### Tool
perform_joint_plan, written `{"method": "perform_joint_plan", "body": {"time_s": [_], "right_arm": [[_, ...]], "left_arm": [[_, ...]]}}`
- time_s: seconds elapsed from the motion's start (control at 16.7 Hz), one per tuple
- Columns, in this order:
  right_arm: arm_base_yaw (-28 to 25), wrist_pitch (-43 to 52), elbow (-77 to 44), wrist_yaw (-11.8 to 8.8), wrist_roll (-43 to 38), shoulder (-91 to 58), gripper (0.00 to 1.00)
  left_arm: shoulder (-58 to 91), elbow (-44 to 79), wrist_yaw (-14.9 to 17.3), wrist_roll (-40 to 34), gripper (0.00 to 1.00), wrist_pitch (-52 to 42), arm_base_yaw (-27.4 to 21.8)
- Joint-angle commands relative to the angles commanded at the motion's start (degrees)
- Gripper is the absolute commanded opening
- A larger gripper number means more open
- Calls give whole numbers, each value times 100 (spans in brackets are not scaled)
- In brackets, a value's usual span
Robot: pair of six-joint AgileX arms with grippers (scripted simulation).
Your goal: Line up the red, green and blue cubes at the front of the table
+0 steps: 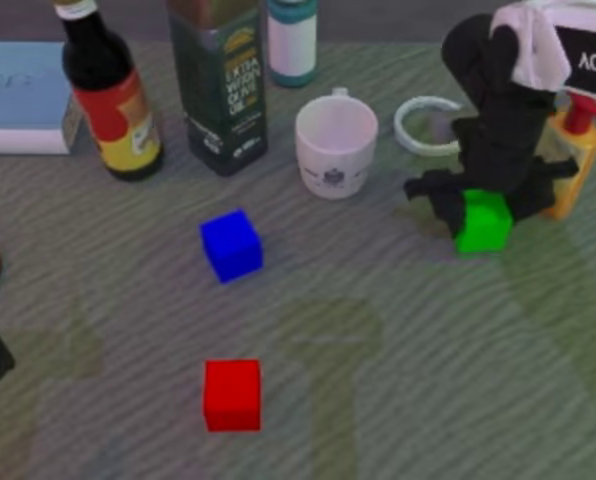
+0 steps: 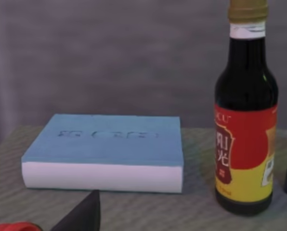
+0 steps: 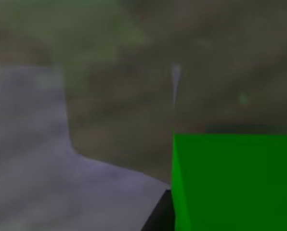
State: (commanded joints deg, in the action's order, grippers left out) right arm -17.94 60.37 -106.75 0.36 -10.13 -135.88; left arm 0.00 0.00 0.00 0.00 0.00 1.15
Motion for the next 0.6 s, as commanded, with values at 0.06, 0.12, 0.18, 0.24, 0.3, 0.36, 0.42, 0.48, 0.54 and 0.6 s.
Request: {"method": "perform_joint_plan", "body": {"time_s": [0.06, 0.12, 0.18, 0.24, 0.3, 0.36, 0.42, 0.48, 0.54, 0.6], "right_arm": [[-3, 198, -142, 0, -3, 48, 0], [-8, 442, -295, -1, -4, 102, 0], [-16, 688, -450, -2, -2, 156, 0], [-23, 886, -592, -3, -1, 209, 0], [-29, 1023, -704, -4, 2, 258, 0], [-33, 1099, -769, -4, 5, 295, 0], [-33, 1116, -783, -4, 6, 306, 0], [-33, 1116, -783, -4, 6, 306, 0], [-33, 1116, -783, -4, 6, 306, 0], [-2, 1103, -772, -7, -4, 287, 0]], "left_arm": [[0, 0, 0, 0, 100, 0, 0], [0, 0, 0, 0, 100, 0, 0], [0, 0, 0, 0, 100, 0, 0], [0, 0, 0, 0, 100, 0, 0], [0, 0, 0, 0, 100, 0, 0], [0, 0, 0, 0, 100, 0, 0], [0, 0, 0, 0, 100, 0, 0], [0, 0, 0, 0, 100, 0, 0], [0, 0, 0, 0, 100, 0, 0], [0, 0, 0, 0, 100, 0, 0]]}}
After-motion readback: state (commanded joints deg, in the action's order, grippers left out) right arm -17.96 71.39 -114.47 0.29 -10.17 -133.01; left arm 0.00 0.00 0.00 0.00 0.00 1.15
